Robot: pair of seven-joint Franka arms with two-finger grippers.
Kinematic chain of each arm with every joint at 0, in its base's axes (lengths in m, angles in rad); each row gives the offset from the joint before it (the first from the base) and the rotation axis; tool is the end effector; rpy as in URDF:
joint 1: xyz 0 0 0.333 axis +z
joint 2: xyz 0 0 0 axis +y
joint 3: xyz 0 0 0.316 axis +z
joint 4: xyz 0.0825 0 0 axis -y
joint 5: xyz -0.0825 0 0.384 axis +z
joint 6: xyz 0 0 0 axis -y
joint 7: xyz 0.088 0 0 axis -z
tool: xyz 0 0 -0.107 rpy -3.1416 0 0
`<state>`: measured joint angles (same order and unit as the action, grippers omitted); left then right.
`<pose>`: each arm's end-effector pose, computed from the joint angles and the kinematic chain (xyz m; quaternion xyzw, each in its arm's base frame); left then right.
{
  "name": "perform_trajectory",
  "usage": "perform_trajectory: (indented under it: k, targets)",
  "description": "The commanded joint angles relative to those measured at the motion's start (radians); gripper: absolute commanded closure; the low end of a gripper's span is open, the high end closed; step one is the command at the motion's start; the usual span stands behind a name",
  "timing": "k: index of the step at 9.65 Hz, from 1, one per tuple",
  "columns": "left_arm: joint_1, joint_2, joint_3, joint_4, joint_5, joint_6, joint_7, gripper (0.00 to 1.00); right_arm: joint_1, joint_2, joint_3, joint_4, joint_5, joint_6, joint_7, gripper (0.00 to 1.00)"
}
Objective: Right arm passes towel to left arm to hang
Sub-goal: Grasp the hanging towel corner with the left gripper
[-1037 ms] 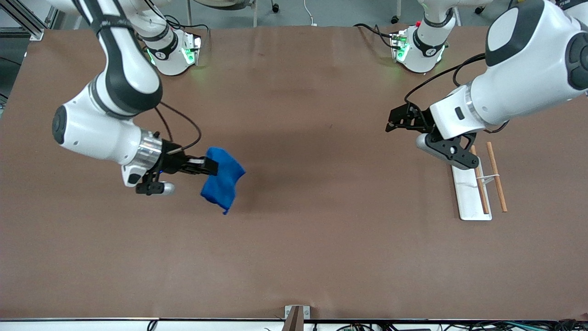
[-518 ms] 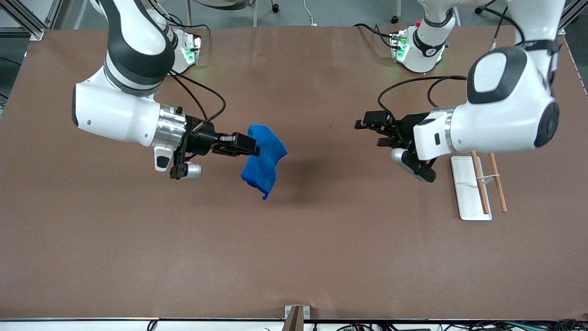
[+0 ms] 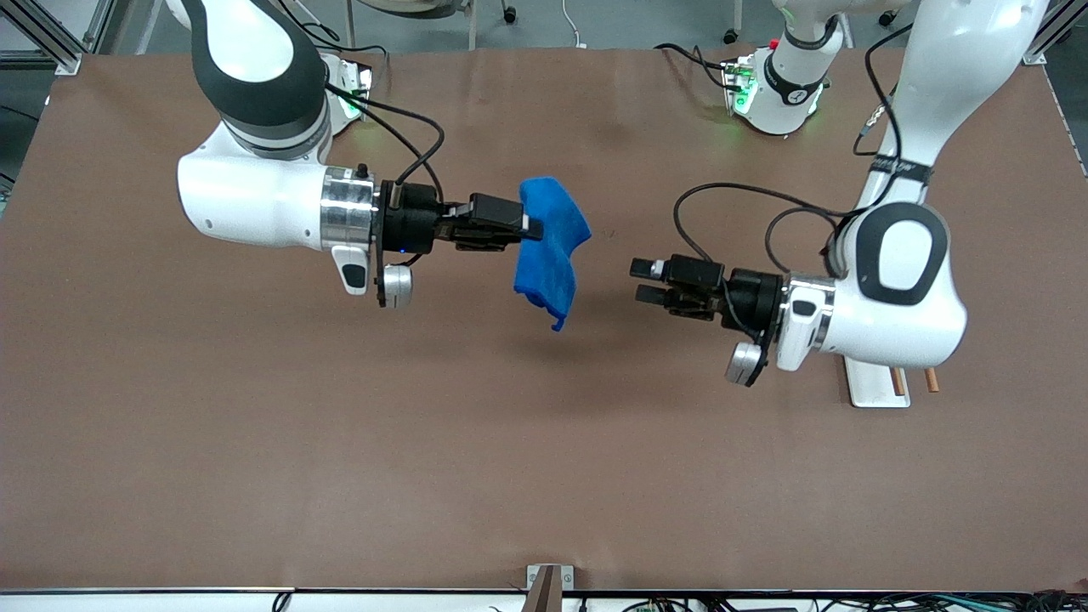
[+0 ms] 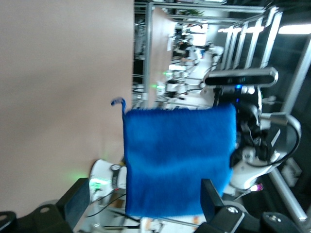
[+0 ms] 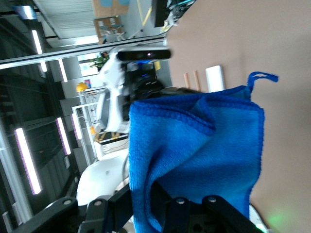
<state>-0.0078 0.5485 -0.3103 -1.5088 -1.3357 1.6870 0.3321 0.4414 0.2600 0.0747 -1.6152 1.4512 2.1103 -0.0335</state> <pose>0.6417 -0.2655 0.4154 0.7399 -0.0578 -0.1312 0.6572 0.5668 0.3684 0.5377 -0.7832 0.0631 0.0627 0.6153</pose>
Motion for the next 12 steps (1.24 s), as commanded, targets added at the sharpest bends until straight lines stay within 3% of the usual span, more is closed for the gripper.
perform_trajectory:
  k: [1,2,5,7,9,12]
  targets:
    - [-0.011,0.033,-0.009,-0.016,-0.052,0.014,0.001,0.00,0.042,0.001,-0.009,0.014,0.139,0.002,-0.083,1.00]
    - [-0.017,0.039,-0.009,-0.024,-0.092,0.011,0.002,0.00,0.051,0.001,-0.009,0.014,0.179,0.010,-0.109,1.00]
    - [-0.002,0.036,-0.042,-0.057,-0.183,-0.007,0.013,0.01,0.065,0.002,-0.009,0.017,0.184,0.028,-0.114,1.00]
    - [0.027,0.028,-0.044,-0.057,-0.183,-0.076,0.021,0.20,0.086,0.018,-0.009,0.024,0.186,0.053,-0.114,1.00]
    - [0.031,0.018,-0.044,-0.057,-0.184,-0.113,0.021,0.26,0.089,0.030,-0.009,0.035,0.187,0.060,-0.114,1.00]
    - [0.040,0.016,-0.044,-0.054,-0.181,-0.119,0.022,0.63,0.095,0.036,-0.009,0.037,0.187,0.068,-0.114,1.00]
